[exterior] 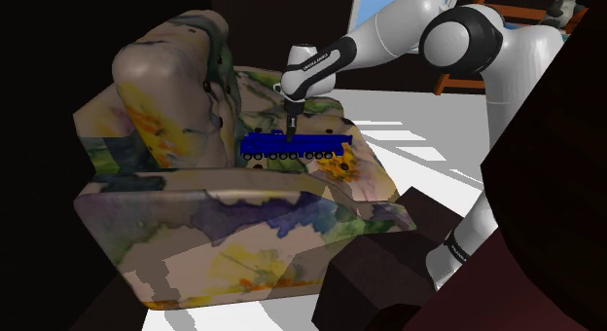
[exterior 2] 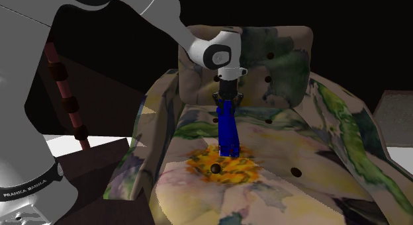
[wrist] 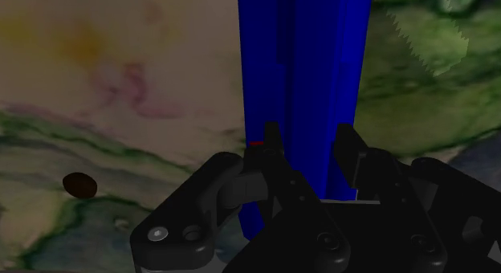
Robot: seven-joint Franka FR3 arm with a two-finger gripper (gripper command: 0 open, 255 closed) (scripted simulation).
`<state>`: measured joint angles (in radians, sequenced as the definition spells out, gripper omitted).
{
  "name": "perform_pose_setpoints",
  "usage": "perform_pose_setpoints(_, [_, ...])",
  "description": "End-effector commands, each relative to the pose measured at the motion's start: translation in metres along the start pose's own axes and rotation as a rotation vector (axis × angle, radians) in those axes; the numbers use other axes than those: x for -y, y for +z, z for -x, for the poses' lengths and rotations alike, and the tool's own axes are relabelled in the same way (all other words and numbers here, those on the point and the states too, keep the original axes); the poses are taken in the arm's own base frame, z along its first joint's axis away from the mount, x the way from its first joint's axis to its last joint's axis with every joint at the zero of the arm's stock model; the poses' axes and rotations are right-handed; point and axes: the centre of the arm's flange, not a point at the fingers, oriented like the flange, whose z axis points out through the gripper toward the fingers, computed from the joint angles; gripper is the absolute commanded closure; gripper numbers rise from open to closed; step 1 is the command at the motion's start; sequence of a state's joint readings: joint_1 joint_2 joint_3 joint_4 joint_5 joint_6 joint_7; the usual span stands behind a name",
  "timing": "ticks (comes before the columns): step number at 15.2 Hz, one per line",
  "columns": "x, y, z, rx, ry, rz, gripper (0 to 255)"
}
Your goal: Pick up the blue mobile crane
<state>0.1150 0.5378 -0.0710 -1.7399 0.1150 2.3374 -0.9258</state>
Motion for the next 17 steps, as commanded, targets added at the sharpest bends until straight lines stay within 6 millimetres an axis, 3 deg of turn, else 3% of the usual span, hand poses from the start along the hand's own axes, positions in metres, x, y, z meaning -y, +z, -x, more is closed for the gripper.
perform_pose_setpoints(1, [0.0,-0.005,0.0,0.001,0.0,0.0,255])
perform_pose_setpoints(15, [-0.001,-0.078,-0.005,0.001,0.0,0.0,255])
perform_pose_setpoints(17, [-0.001,-0.079,-0.005,0.001,0.0,0.0,255])
